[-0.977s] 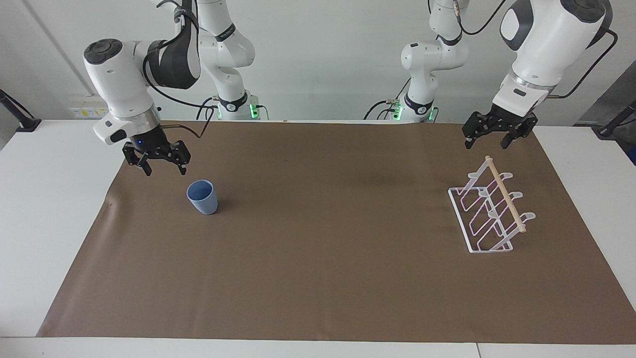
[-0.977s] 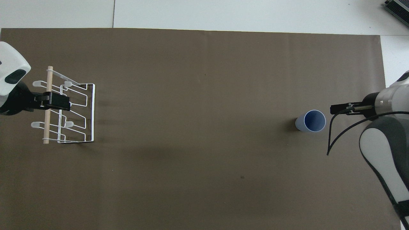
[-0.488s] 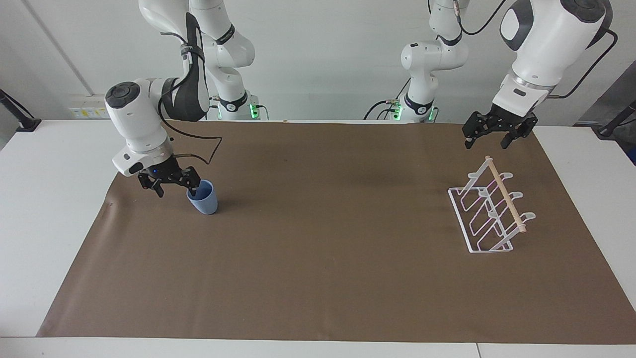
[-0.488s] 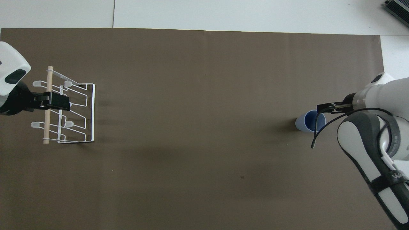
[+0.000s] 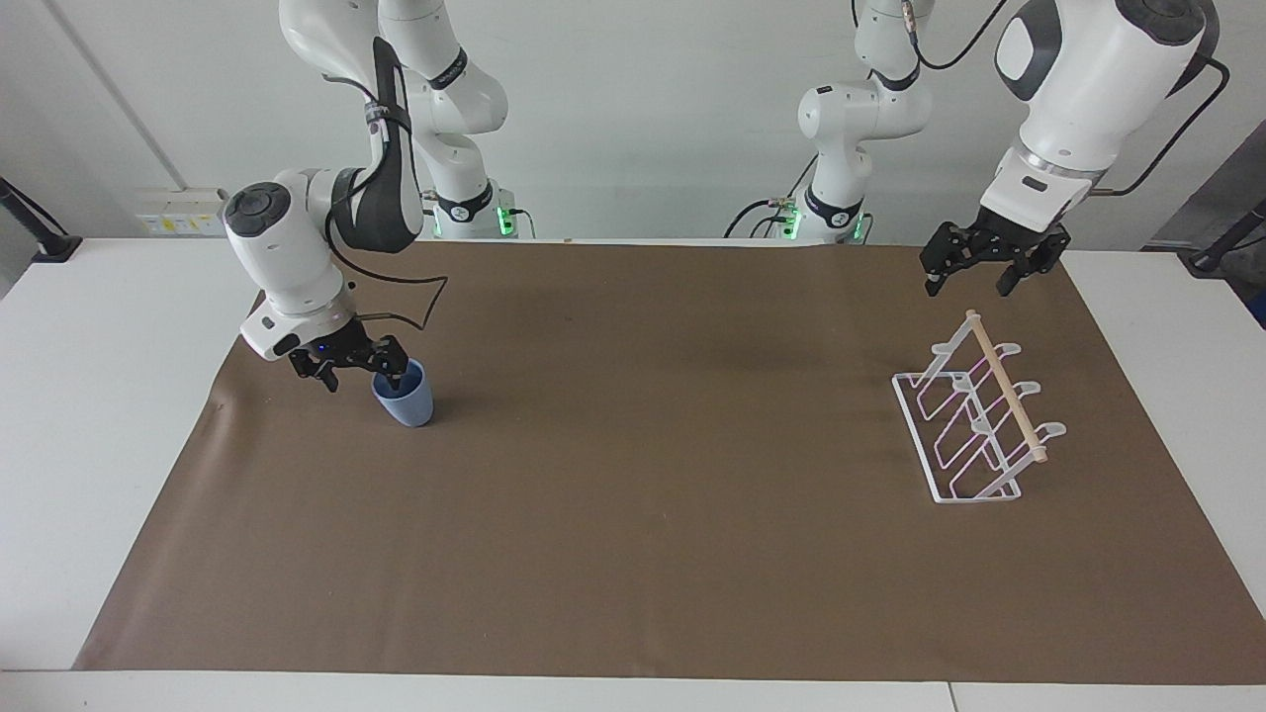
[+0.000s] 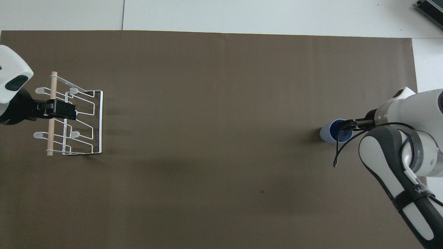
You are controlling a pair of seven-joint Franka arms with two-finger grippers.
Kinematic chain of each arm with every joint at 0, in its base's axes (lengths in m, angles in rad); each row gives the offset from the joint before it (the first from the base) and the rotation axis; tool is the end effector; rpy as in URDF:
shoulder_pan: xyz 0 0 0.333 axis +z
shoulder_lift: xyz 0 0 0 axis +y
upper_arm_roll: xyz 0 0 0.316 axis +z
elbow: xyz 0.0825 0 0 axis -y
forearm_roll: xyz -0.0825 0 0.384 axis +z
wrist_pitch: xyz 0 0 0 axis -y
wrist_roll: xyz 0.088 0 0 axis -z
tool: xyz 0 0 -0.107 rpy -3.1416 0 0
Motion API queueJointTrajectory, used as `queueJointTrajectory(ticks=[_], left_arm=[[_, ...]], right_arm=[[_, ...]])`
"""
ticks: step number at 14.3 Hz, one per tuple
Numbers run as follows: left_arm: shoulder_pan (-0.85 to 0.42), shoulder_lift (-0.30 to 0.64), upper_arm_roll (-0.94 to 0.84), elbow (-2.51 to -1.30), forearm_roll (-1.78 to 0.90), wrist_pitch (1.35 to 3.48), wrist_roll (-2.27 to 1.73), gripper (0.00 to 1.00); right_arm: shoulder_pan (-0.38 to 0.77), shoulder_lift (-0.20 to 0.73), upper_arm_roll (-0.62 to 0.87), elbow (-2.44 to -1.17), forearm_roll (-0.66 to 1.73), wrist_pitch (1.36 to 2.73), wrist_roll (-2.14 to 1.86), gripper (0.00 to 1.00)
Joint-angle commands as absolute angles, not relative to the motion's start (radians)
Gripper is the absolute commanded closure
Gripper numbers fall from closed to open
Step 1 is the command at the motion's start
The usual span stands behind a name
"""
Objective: Hang cup on cup holder
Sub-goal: 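Reach the right gripper down to the blue cup rim and grasp it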
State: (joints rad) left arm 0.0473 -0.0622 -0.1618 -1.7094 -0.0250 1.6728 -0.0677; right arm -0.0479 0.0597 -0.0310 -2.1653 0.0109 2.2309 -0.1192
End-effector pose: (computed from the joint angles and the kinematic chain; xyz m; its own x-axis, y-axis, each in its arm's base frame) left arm 0.5387 -0.0669 0.6013 0.9987 -0.0442 0.0237 -0.0446 -0.9989 0.0166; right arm 0.5431 -0.0425 0.3688 0.9994 0.0337 0.0067 0.0337 -0.9994 -0.0060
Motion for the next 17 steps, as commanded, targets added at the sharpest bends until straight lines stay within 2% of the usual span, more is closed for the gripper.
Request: queueJointTrajectory(ticks=[1,9,10,14,15,17], left_arm=[[0.052,-0.071,-0.166,-1.71,-0.011,1.657,-0.058,0.0],[0.054,-0.071,-0.166,-1.71,-0.011,1.657,-0.058,0.0],[0.054,-0.071,-0.166,-1.71,-0.011,1.657,-0.058,0.0],[0.054,-0.071,-0.166,-1.71,-0.009,1.657,-0.058,0.0],[0.054,-0.071,-0.166,-1.71,-0.009,1.657,-0.058,0.0],[0.054,-0.071,-0.166,-1.71,-0.009,1.657,-0.058,0.0]], right_arm=[[-0.049,0.012,-0.028,-2.249,0.017,2.293,-0.115,0.0],[-0.051,0.02,-0.028,-2.263,0.017,2.321,-0.127,0.0],[-0.051,0.02,-0.028,-2.261,0.017,2.321,-0.124,0.04],[-0.051,0.02,-0.028,-2.261,0.017,2.321,-0.114,0.43],[-0.051,0.02,-0.028,-2.26,0.017,2.321,-0.115,0.6],[-0.049,0.02,-0.028,-2.26,0.017,2.321,-0.114,0.84]])
